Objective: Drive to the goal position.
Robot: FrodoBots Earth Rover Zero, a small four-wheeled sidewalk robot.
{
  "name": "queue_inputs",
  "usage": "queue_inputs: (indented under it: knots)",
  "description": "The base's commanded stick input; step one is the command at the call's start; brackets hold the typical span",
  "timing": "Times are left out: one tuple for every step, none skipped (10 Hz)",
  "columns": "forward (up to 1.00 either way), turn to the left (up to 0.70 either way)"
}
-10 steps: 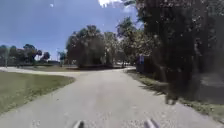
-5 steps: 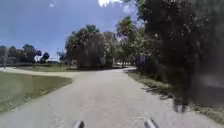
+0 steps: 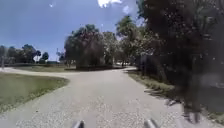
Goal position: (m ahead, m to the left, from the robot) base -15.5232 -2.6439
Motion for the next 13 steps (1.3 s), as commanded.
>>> queue_inputs:
  knots:
    - [0.5,0.0]
    - [0.5,0.0]
    - [0.5,0.0]
    - [0.5,0.0]
    - [0.5,0.0]
    - [0.5,0.0]
    - [0.5,0.0]
    - [0.5,0.0]
    - [0.3,0.0]
    - [0.17,0.0]
    - [0.26,0.0]
    - [0.48,0.0]
    - [0.12,0.0]
